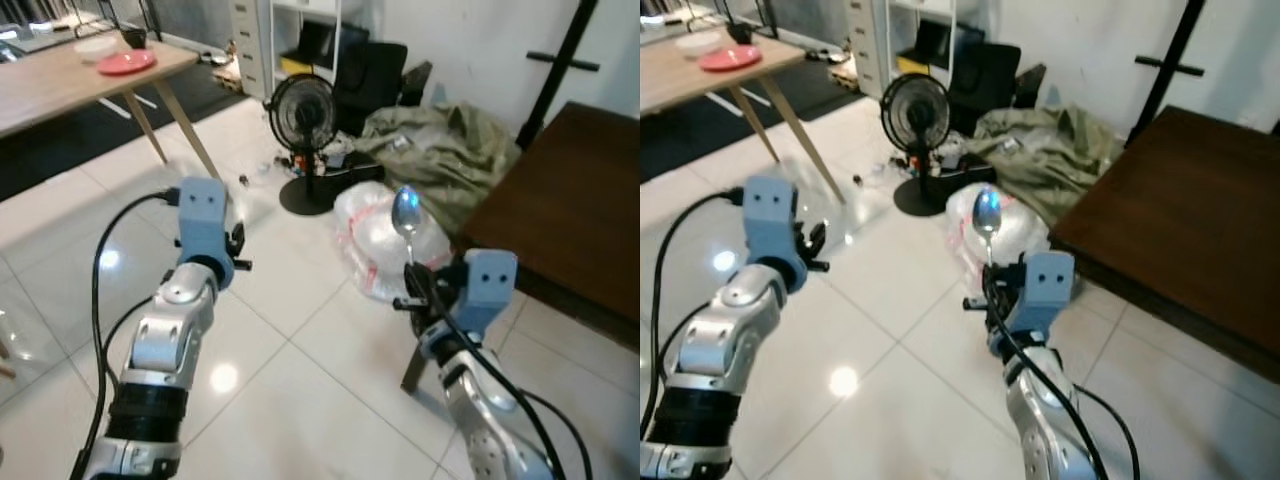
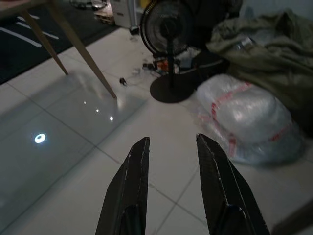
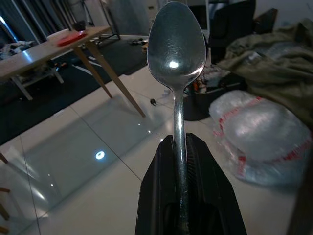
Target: Setting the table
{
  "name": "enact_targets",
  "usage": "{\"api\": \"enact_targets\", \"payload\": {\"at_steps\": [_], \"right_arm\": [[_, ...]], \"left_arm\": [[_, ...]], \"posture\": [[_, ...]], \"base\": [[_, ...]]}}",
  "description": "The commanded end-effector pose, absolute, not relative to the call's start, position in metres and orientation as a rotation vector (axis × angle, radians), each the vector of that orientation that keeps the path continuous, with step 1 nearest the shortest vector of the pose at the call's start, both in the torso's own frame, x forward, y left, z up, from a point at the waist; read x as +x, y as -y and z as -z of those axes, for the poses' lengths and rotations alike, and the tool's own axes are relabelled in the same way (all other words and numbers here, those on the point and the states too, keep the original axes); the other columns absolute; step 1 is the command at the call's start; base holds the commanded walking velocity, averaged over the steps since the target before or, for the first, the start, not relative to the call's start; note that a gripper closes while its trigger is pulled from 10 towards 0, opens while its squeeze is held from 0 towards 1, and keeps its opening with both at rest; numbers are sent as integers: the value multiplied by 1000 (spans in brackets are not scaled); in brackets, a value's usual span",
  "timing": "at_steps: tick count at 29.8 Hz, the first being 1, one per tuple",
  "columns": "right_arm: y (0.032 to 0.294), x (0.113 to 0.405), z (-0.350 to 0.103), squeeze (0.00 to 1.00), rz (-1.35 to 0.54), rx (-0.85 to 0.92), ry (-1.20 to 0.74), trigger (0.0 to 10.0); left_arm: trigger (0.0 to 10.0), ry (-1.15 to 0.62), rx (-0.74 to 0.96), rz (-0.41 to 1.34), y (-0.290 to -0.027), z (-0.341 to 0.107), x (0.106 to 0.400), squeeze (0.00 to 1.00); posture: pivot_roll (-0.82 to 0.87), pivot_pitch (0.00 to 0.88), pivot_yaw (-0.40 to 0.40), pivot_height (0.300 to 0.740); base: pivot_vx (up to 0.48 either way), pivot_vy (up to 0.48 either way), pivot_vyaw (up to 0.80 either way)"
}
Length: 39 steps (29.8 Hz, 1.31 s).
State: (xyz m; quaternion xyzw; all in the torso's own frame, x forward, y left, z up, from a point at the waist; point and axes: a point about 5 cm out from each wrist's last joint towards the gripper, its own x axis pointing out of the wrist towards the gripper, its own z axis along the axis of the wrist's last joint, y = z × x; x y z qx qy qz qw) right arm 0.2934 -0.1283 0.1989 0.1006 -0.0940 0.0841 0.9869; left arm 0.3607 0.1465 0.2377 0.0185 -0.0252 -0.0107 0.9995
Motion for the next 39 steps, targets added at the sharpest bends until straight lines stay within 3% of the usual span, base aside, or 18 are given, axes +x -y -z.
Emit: {"api": "enact_targets", "payload": {"at_steps": [1,39], "right_arm": [[122,291,-198,0,-190,211,186,10000],[112,296,-204,0,-256,202,221,10000]], "left_arm": [[10000,23,43,-14,-156,-230,360,0],[10000,45,65,-36,-160,-230,360,0]], "posture": [[55,143,138,740],[67,137,132,740]], "base": [[472,0,0],[476,0,0]]}}
